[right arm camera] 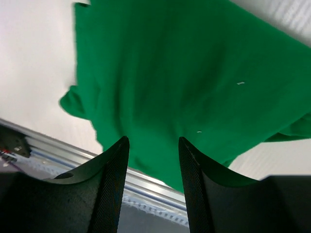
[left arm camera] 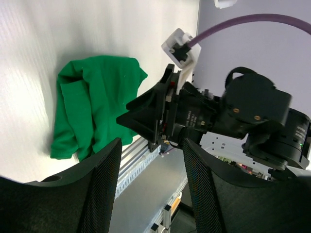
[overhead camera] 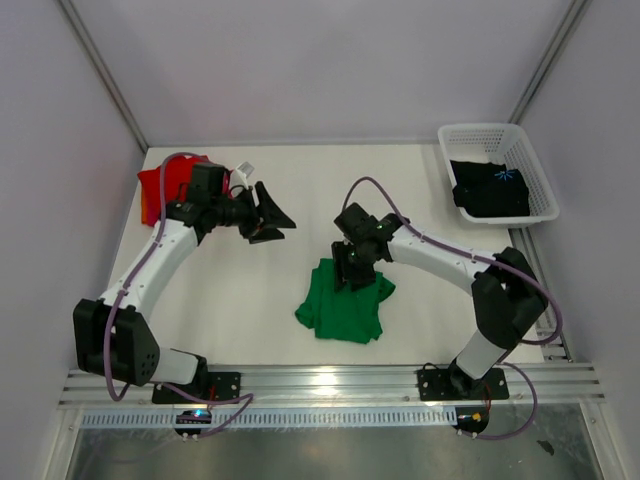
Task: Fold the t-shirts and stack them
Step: Smooth out wrinkles on the folded tshirt
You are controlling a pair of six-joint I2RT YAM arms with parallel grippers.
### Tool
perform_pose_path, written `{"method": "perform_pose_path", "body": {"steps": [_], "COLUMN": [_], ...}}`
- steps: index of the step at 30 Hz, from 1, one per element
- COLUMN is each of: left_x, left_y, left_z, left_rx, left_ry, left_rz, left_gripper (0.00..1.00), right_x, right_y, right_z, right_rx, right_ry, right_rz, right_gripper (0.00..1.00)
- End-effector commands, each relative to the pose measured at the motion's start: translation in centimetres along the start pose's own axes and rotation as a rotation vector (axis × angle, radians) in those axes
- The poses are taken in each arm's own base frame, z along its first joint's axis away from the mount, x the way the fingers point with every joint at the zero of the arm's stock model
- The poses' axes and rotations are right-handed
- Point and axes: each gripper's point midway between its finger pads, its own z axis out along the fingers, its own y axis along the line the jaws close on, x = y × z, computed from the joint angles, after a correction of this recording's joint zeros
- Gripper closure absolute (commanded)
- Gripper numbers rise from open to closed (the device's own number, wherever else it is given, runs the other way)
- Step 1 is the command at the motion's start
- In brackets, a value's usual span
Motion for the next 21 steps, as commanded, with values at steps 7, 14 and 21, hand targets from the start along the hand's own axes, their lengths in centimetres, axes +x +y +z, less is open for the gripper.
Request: {"method": "perform_pose_path", "body": {"steps": [7,14,21], "left_x": [-0.5,-0.6,-0.5], "left_y": [-1.5,-1.8,-2.0], "left_z": [-0.9,-1.0,-1.6], "left_rx": [0.031,0.044,0.041], "left_ry": [-0.018,-0.019,-0.028], "left_rz": [0.068,0.065,0.073], "left_gripper": [0.44,0.44,0.44], "right_x": [2.9,2.7,-0.1], "right_y": [-4.4,-5.2,-4.4], "right_z": [1.2,4.1,8.1], "right_rx": [0.219,0.257,0.261], "right_ry": [0.06,0.085,0.121], "right_rz": [0.158,0.15,0.035], "right_gripper": [0.5,0.5,0.5]}}
